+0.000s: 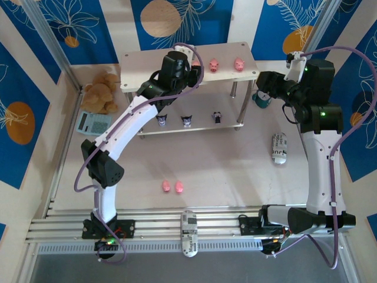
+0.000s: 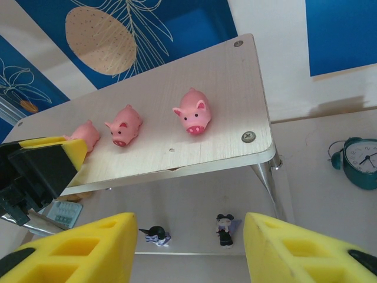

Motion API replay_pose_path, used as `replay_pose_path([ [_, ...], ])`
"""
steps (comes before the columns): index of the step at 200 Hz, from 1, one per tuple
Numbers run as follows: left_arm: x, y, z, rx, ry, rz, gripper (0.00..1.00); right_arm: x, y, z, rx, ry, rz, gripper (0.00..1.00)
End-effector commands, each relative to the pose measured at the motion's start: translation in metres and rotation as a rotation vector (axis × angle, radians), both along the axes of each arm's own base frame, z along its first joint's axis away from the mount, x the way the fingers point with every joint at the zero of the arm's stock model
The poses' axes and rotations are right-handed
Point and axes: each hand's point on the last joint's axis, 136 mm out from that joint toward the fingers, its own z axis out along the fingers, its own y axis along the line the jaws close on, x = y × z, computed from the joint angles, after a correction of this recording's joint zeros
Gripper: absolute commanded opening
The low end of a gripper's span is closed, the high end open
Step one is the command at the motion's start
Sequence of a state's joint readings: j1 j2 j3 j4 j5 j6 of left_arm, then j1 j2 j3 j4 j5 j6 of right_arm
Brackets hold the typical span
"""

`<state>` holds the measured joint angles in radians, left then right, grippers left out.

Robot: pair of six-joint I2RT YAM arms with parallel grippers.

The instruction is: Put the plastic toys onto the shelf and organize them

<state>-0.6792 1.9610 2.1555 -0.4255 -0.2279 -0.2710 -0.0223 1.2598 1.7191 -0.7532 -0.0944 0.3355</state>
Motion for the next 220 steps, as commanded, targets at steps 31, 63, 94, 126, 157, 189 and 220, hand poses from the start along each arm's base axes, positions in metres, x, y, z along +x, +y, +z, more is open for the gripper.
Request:
replay_pose_path([
  [31,-0.018,0.021,0.083,-0.07,-0.194,0.033,0.51,-0.006,0.003,0.011,0.014,-0.03,0.021,0.52],
  [63,-0.03,0.034,0.119,-0.1,-0.278,0.043,0.54,-0.006,0.004,0.012,0.018,-0.029,0.027,0.52],
  [94,-0.045,0.049,0.143,-0.095,-0.335,0.059,0.52,-0.007,0.007,0.01,0.025,-0.017,0.042,0.52],
  [126,-0.054,0.073,0.137,0.002,-0.336,0.12,0.36,-0.009,0.019,0.01,0.027,0.001,0.088,0.38],
  [157,-0.066,0.093,0.113,0.103,-0.284,0.155,0.27,-0.011,0.048,0.015,0.029,0.014,0.188,0.17],
  [189,-0.087,0.112,0.092,0.163,-0.233,0.15,0.27,-0.01,0.089,0.02,0.0,0.022,0.285,0.11],
  [220,-0.11,0.129,0.063,0.223,-0.15,0.131,0.27,0.003,0.118,0.018,-0.024,0.043,0.323,0.11],
])
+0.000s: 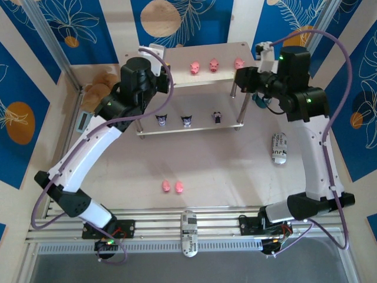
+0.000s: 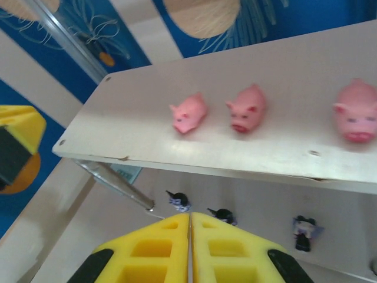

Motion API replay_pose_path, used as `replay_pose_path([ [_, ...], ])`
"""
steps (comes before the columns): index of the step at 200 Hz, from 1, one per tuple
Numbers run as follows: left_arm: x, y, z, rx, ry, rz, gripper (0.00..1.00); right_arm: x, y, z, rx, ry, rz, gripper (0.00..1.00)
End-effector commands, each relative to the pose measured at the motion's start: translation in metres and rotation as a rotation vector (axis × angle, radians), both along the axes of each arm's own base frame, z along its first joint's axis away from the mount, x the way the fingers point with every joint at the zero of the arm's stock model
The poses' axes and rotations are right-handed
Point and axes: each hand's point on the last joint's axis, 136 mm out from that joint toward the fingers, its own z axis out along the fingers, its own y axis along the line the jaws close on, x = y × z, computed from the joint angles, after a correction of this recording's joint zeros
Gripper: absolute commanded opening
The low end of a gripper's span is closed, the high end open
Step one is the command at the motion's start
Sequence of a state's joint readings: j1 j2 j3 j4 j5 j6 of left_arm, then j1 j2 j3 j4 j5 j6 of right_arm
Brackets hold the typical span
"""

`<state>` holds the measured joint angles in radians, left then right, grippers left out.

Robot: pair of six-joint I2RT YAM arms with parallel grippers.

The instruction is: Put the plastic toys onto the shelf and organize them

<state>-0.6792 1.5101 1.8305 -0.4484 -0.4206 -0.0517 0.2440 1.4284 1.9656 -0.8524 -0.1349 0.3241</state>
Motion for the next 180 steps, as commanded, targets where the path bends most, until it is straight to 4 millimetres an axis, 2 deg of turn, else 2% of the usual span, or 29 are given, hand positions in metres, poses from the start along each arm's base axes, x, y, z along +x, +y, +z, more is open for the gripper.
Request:
replay_pose_path([
  [1,-0.026,0.021,-0.01,0.047,0.041,0.009,0.28,0.006,0.016,-0.003,-0.031,0.022,0.017,0.11],
  [22,-0.039,0.035,-0.025,0.051,0.062,0.023,0.29,0.019,0.037,-0.008,-0.061,0.05,0.033,0.1],
  [45,-0.052,0.049,-0.033,0.04,0.085,0.024,0.3,0.033,0.053,-0.015,-0.092,0.074,0.029,0.19],
  [77,-0.066,0.063,-0.041,0.05,0.119,0.021,0.31,0.05,0.071,-0.025,-0.103,0.099,0.022,0.23],
  [103,-0.072,0.074,-0.045,0.053,0.127,0.034,0.32,0.063,0.081,-0.034,-0.095,0.119,0.015,0.39],
  [157,-0.074,0.09,-0.049,0.041,0.13,0.054,0.32,0.079,0.094,-0.045,-0.095,0.145,0.009,0.5],
  [180,-0.074,0.094,-0.051,0.033,0.131,0.06,0.32,0.084,0.097,-0.048,-0.099,0.153,0.004,0.52],
])
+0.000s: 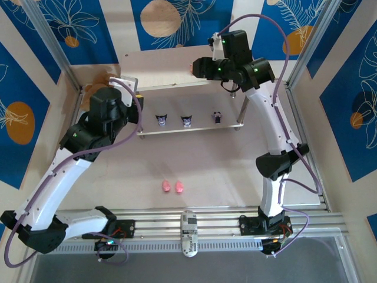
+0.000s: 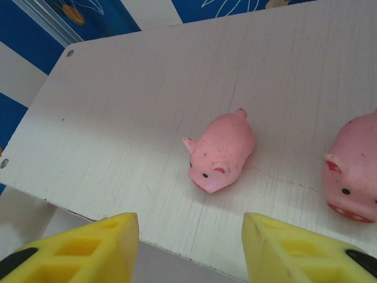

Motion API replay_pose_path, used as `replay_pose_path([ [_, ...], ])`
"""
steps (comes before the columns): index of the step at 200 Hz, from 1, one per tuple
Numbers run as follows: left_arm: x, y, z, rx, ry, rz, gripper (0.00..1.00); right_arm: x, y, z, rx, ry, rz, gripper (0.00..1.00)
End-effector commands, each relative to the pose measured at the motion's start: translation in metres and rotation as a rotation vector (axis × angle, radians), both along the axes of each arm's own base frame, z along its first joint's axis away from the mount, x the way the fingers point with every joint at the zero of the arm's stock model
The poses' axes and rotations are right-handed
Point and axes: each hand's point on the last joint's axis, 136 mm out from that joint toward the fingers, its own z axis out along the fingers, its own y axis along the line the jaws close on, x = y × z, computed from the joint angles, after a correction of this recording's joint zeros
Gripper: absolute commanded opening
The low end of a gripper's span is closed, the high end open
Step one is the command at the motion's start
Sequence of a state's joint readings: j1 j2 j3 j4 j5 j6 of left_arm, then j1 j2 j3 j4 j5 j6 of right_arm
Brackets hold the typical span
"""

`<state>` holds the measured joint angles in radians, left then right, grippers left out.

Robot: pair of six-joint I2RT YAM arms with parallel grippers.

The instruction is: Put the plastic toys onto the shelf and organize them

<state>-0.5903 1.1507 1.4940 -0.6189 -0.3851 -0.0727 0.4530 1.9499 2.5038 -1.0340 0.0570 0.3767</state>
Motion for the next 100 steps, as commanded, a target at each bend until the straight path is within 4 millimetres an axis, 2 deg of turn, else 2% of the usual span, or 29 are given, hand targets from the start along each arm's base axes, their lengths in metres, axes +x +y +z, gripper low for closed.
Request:
replay_pose_path([
  [1,-0.004,0.007,0.001,-0.026,0.001,0.002,0.32,0.0,0.003,0.003,0.003,0.0,-0.011,0.52],
  [100,-0.011,0.025,0.003,-0.041,-0.016,0.024,0.33,0.014,0.013,-0.009,-0.021,0.002,-0.033,0.55],
])
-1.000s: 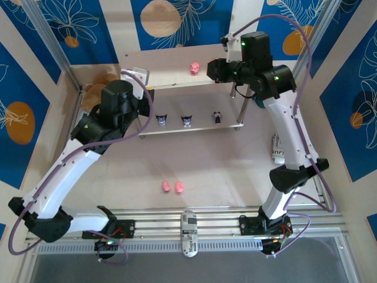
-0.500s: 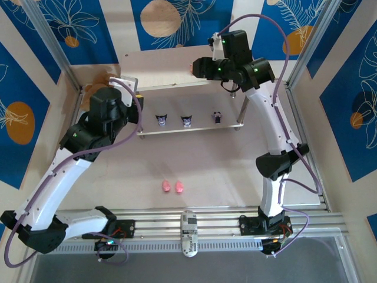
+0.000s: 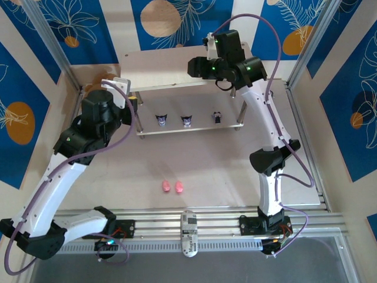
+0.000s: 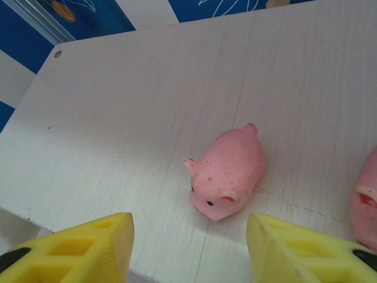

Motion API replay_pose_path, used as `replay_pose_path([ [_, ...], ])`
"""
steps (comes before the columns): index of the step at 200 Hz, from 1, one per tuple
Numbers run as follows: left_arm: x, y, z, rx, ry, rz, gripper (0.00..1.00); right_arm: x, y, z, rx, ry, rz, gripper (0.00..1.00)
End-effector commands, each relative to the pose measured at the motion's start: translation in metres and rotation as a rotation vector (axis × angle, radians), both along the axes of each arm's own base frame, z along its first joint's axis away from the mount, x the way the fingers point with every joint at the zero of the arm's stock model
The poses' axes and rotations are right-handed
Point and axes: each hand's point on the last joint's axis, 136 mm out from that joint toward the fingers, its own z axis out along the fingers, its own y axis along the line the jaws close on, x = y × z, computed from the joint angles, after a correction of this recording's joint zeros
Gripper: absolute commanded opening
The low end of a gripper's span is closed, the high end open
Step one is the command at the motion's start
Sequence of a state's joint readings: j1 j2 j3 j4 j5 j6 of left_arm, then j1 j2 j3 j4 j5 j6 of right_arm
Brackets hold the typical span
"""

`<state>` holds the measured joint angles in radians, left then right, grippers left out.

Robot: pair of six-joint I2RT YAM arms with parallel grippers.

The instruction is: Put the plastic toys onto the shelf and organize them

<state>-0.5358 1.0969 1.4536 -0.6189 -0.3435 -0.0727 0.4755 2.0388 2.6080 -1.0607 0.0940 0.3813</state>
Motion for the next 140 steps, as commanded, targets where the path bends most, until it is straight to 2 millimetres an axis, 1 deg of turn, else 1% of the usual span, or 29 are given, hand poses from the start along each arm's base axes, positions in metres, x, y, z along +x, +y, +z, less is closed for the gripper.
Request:
replay_pose_path([
  [1,-0.004,0.007,0.004,-0.021,-0.012,0.01,0.33,0.001,0.001,0.001,-0.002,-0.002,-0.022,0.55],
  [68,-0.006,0.012,0.004,-0.024,-0.019,0.013,0.33,0.01,0.004,0.001,-0.008,-0.022,-0.032,0.56],
  [140,-0.011,0.023,0.005,-0.018,-0.031,0.032,0.34,0.015,0.009,0.0,-0.006,-0.035,-0.035,0.57],
])
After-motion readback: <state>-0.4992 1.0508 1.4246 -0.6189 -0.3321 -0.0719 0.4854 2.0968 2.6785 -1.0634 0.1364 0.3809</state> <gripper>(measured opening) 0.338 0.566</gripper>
